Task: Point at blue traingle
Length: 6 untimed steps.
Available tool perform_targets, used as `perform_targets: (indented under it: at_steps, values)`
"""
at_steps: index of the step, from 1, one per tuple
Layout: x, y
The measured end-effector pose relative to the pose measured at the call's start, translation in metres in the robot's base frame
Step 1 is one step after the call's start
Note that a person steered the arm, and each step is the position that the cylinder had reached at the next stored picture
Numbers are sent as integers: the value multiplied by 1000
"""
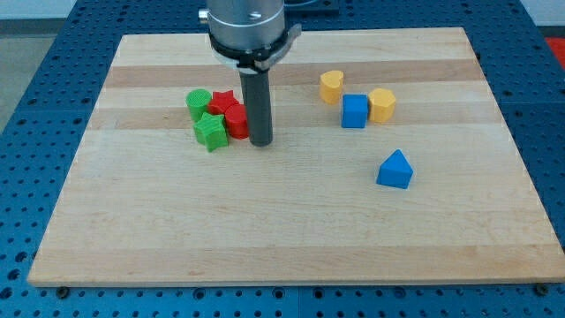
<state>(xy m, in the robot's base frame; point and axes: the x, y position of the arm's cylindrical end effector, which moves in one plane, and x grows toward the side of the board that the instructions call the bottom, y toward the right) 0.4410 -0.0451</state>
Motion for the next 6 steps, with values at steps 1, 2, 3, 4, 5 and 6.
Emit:
perform_targets:
  at_steps: [1, 2, 3, 4, 5, 6]
  values:
    - [36, 6]
    - [77, 37]
    - [94, 108]
    - [92, 166]
    - [78, 191]
    - [58, 191]
